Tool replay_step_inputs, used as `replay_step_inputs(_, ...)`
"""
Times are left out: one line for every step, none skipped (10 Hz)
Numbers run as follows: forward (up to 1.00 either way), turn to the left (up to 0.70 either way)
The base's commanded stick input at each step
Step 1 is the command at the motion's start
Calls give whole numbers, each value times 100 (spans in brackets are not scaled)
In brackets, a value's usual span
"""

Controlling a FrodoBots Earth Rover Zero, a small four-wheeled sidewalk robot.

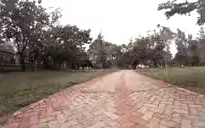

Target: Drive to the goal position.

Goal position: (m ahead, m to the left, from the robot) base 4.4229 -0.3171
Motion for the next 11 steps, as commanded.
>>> replay_step_inputs(70,-34)
replay_step_inputs(70,-34)
replay_step_inputs(70,-34)
replay_step_inputs(70,-27)
replay_step_inputs(70,-8)
replay_step_inputs(70,1)
replay_step_inputs(70,1)
replay_step_inputs(70,1)
replay_step_inputs(70,1)
replay_step_inputs(70,1)
replay_step_inputs(70,1)
